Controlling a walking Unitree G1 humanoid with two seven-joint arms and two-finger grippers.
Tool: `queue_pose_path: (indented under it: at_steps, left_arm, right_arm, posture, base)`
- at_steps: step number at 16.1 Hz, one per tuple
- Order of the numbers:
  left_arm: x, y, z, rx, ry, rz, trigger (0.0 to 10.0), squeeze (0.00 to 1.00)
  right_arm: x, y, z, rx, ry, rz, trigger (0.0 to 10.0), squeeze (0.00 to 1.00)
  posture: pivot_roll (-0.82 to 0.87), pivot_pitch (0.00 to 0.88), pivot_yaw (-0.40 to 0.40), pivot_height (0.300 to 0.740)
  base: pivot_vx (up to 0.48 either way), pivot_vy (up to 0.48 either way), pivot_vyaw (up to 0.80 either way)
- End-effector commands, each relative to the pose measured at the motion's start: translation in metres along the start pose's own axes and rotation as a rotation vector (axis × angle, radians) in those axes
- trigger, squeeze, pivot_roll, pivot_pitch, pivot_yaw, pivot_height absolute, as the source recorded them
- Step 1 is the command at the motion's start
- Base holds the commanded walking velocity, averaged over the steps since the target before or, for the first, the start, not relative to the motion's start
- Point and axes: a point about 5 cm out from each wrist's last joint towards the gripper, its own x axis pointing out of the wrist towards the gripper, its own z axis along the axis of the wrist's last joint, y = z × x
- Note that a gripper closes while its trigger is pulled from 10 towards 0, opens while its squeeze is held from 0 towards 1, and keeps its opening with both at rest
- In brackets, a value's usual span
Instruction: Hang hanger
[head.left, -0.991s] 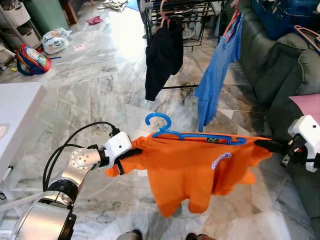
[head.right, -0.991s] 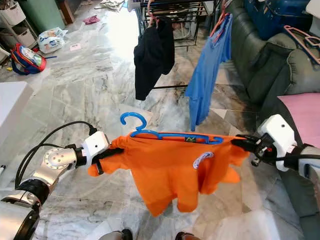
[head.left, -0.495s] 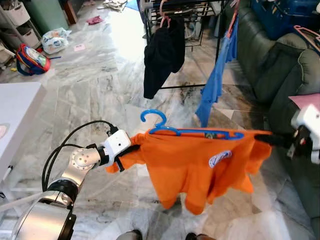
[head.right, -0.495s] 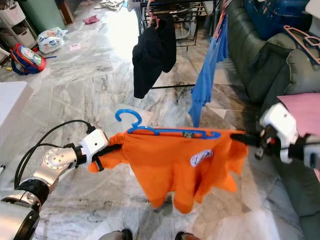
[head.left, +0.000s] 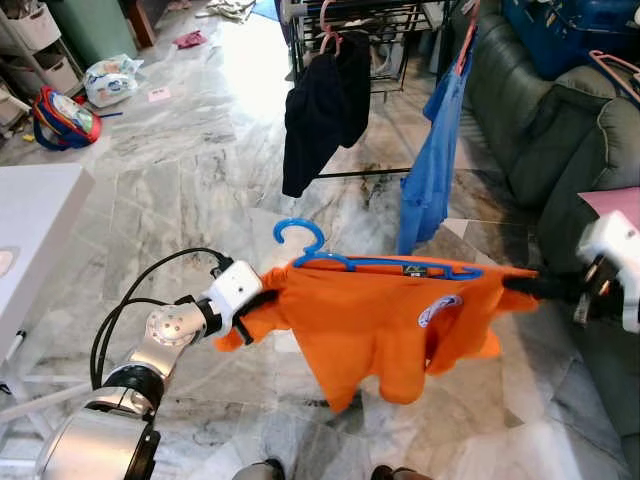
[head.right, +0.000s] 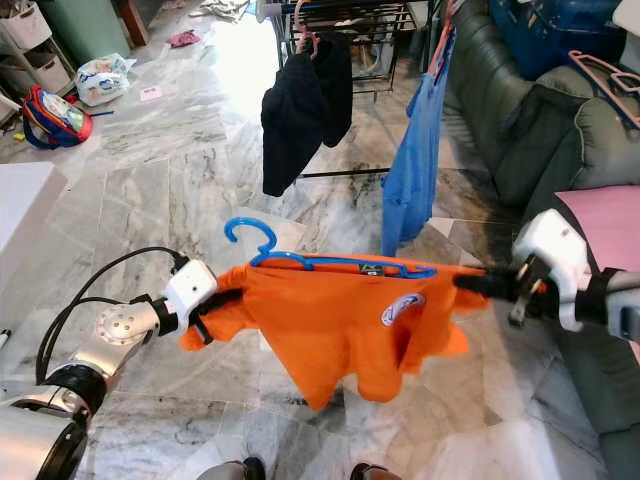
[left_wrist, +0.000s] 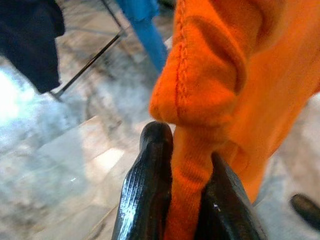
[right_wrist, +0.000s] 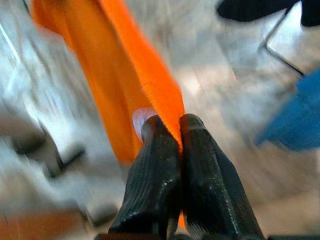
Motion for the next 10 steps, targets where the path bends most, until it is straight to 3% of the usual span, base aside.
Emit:
queue_pose_path:
  at_steps: [1, 4, 5, 7, 10]
  left_arm:
    - [-0.020, 0.020, -0.014, -0.178, 0.006, 0.146, 0.0, 0.00]
    - [-0.016, 0.024, -0.004, -0.239, -0.068, 0.120, 0.0, 0.00]
    - [-0.014, 0.025, 0.000, -0.213, -0.075, 0.114, 0.0, 0.00]
    - [-0.014, 0.024, 0.001, -0.201, -0.073, 0.108, 0.0, 0.00]
    - [-0.009, 0.013, -0.003, -0.124, -0.027, 0.066, 0.0, 0.00]
  right_arm:
    - [-0.014, -0.009, -0.018, -0.055, 0.150, -0.084, 0.0, 0.00]
    - [-0.011, -0.011, -0.040, -0.103, 0.249, -0.170, 0.0, 0.00]
    - [-0.009, -0.008, -0.049, -0.096, 0.265, -0.168, 0.0, 0.00]
    - [-0.004, -0.004, -0.046, -0.060, 0.202, -0.144, 0.0, 0.00]
    - [0.008, -0.016, -0.018, -0.013, 0.002, -0.232, 0.0, 0.00]
  posture:
    - [-0.14, 0.171, 0.056, 0.740]
    - [-0.14, 0.173, 0.061, 0.740]
    - [-0.13, 0.171, 0.065, 0.740]
    - [-0.13, 0.171, 0.066, 0.740]
    - [-0.14, 0.164, 0.068, 0.740]
  base:
    - [0.000, 0.000, 0.00]
    - [0.000, 0.000, 0.00]
    - [0.000, 0.000, 0.00]
    - [0.000, 0.000, 0.00]
    - [0.000, 0.000, 0.00]
